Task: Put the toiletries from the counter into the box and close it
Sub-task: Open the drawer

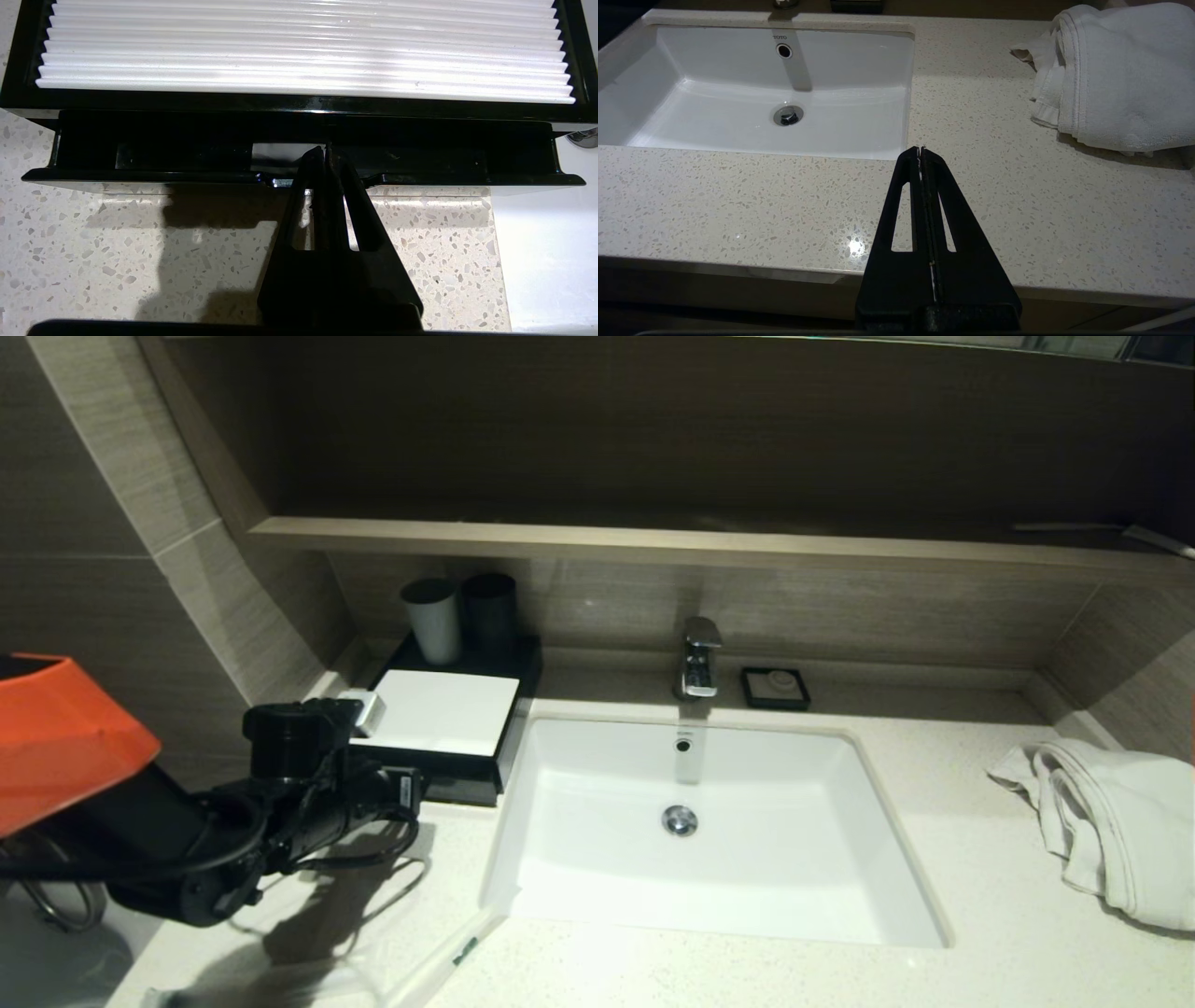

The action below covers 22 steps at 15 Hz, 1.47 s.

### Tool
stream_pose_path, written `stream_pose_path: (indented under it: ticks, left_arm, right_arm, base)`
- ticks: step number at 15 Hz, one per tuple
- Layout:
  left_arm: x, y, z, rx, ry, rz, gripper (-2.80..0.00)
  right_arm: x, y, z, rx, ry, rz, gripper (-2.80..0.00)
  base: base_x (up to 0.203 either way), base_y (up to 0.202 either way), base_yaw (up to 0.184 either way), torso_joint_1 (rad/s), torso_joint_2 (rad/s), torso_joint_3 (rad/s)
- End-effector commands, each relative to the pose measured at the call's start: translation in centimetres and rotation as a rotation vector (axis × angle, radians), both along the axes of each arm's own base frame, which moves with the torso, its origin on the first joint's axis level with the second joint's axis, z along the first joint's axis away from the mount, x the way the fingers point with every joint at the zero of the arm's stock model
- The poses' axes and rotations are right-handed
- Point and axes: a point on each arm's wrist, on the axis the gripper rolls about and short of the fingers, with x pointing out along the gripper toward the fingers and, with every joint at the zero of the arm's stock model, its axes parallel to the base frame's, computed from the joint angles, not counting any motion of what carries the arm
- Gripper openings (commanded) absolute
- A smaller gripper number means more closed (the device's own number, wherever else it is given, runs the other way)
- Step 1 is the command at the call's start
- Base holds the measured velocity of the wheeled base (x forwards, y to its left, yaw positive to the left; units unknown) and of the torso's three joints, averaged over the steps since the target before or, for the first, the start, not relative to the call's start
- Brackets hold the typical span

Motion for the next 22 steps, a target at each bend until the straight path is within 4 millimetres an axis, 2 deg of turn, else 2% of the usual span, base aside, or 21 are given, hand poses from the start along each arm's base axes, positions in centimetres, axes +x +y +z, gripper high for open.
stream_pose_path:
  ticks: [1, 22]
  left_arm:
    - [0.11, -0.03, 0.06, -0.002, -0.006, 0.0, -2.8]
    - [1.09, -0.21, -0.49, 0.0, 0.0, 0.001, -2.8]
  right_arm:
    - [0.0, 0.0, 0.0, 0.0, 0.0, 0.002, -2.8]
    - [0.0, 0.0, 0.0, 0.0, 0.0, 0.0, -2.8]
  base:
    - [0.0, 0.0, 0.0, 0.0, 0.0, 0.0]
    - [0.0, 0.0, 0.0, 0.0, 0.0, 0.0]
